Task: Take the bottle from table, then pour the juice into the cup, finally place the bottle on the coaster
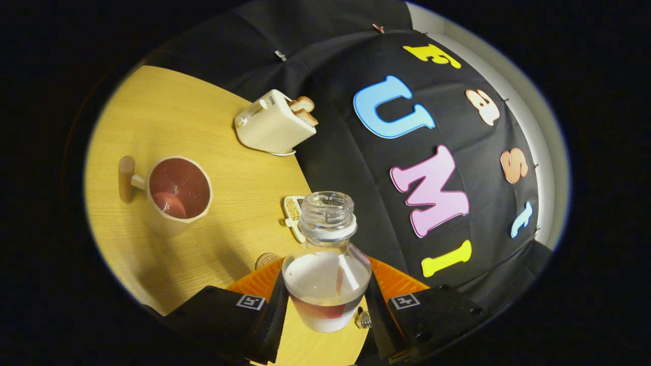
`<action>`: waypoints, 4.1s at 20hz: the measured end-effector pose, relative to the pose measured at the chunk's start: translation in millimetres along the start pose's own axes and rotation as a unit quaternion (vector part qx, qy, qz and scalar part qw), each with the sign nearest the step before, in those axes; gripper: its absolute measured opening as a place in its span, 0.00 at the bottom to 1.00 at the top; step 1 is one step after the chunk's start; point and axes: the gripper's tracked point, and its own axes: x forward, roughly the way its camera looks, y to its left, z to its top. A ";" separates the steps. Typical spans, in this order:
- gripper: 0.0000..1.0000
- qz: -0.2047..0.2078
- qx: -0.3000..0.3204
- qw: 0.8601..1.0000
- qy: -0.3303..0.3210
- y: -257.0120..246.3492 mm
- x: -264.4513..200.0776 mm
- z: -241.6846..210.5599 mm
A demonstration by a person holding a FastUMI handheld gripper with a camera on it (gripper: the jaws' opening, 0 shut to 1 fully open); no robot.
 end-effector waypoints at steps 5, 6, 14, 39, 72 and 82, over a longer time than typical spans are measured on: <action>0.74 0.010 -0.068 0.998 -0.011 18.2 7.9 8.3; 0.74 0.010 -0.084 0.996 -0.015 21.0 9.5 11.0; 0.74 0.016 -0.183 0.982 -0.041 36.1 27.9 18.3; 0.74 0.008 -0.364 0.924 -0.114 51.6 45.7 31.1; 0.73 -0.003 -0.465 0.871 -0.160 46.7 48.9 47.9; 0.73 -0.010 -0.479 0.863 -0.162 41.4 50.4 49.2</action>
